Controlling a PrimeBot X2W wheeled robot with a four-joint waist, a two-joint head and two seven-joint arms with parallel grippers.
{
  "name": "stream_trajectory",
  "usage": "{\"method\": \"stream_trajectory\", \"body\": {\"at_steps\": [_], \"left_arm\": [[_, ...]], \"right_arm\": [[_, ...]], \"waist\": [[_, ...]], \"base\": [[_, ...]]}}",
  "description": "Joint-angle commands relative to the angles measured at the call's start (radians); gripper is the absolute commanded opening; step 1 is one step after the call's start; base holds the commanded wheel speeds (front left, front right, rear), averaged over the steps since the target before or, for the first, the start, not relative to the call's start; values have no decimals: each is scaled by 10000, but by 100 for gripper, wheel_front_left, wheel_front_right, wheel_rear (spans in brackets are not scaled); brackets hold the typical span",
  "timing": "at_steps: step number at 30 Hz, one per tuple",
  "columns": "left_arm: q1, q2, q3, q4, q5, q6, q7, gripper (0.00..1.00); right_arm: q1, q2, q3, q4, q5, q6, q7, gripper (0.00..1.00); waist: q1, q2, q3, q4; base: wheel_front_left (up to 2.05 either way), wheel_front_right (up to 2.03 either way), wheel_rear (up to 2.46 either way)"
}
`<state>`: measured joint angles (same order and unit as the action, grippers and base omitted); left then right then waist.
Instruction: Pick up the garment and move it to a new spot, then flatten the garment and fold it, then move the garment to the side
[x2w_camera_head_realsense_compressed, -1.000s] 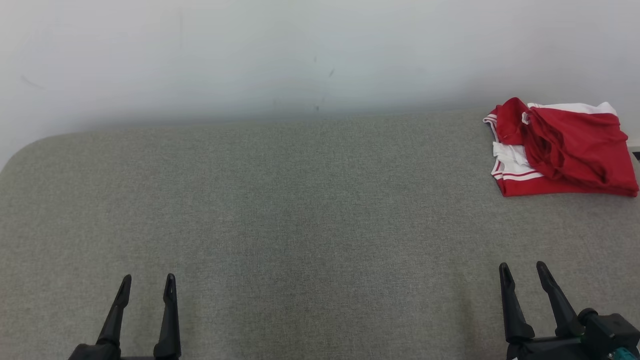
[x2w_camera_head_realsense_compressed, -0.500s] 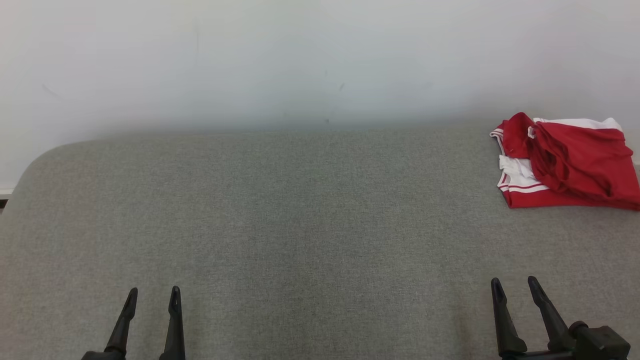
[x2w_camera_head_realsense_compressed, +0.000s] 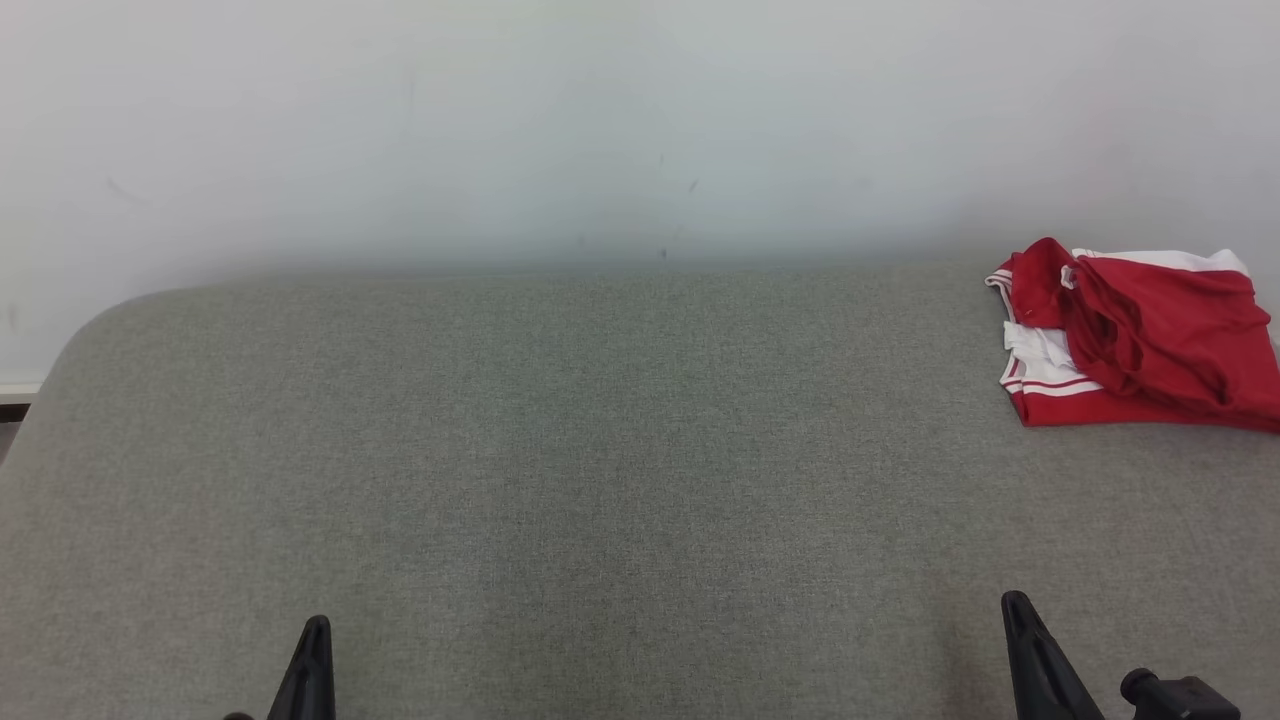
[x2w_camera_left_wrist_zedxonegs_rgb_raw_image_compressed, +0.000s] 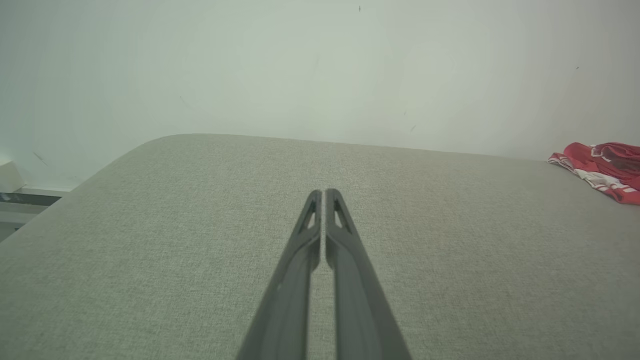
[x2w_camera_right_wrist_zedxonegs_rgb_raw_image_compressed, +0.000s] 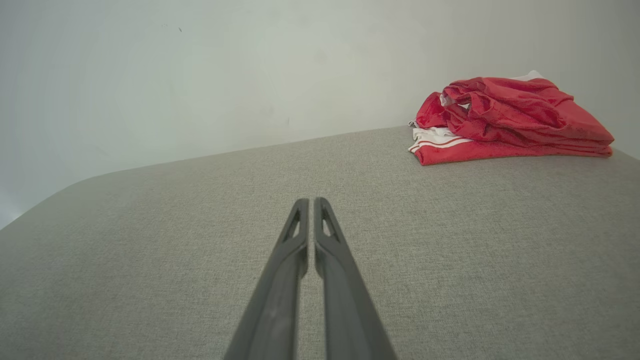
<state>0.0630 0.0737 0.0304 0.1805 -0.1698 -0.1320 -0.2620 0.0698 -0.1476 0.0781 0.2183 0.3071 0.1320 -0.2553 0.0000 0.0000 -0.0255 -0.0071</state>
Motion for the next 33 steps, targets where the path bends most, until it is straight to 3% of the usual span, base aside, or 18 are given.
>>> {"method": "stream_trajectory", "body": {"at_steps": [1, 15, 33], "left_arm": [[-81, 6, 25, -59, -321, 0, 86, 0], [-426, -41, 195, 66, -3146, 3, 823, 0], [-750, -85, 348, 191, -5788, 7, 1513, 0]], "right_arm": [[-68, 8, -34, -90, 302, 0, 44, 0], [-435, 139, -347, -22, 2918, -3, 720, 0], [-769, 290, -661, 32, 5347, -6, 1369, 0]], "waist": [[0, 0, 4, 1], [0, 0, 38, 10], [0, 0, 77, 19]], "base": [[0, 0, 0], [0, 0, 0], [0, 0, 0]]}}
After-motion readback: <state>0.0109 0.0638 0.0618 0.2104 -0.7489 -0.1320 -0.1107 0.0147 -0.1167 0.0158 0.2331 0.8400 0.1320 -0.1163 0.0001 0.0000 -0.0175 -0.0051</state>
